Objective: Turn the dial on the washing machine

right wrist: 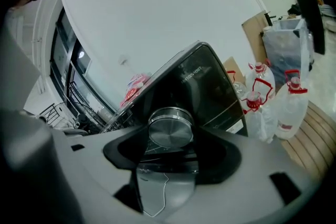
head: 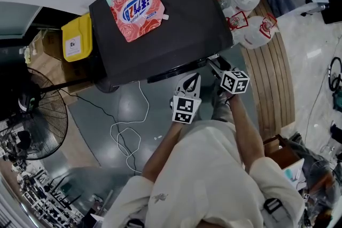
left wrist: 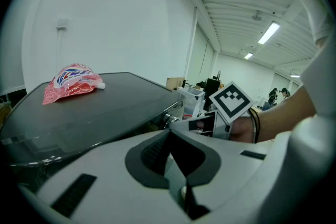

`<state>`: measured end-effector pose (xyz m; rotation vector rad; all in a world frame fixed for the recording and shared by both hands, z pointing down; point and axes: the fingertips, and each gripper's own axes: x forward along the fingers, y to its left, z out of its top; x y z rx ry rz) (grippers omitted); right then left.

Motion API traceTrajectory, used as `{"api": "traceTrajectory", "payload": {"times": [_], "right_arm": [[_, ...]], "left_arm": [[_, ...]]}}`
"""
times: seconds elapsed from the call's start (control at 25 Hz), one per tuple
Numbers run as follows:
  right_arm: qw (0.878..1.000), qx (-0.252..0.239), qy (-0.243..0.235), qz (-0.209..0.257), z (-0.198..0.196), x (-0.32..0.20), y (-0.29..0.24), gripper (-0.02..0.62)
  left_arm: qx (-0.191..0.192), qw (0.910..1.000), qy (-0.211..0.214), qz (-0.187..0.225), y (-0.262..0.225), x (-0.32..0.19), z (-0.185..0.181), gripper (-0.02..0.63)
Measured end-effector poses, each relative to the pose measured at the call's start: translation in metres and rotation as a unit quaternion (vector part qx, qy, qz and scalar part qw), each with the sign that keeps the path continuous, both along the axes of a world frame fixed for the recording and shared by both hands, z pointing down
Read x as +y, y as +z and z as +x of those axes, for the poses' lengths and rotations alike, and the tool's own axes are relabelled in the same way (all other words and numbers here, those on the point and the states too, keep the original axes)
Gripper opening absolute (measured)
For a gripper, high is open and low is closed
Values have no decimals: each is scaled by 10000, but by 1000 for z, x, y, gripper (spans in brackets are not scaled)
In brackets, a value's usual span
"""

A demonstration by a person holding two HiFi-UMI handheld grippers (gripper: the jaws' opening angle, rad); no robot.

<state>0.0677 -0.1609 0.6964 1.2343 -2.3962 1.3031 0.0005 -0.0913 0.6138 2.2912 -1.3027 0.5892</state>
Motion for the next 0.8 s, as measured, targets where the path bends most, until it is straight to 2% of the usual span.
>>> {"api": "traceTrajectory", "payload": {"times": [0.44,0.8], "right_arm": [[9971,-670,229,-262,0,-1,0,276],[9848,-1536,534,-617,0,0,1,276]], "left_arm": [[-7,10000,10,-26,2,0,-1,12],[-22,10000,17,-43,3,2,0,12]]}}
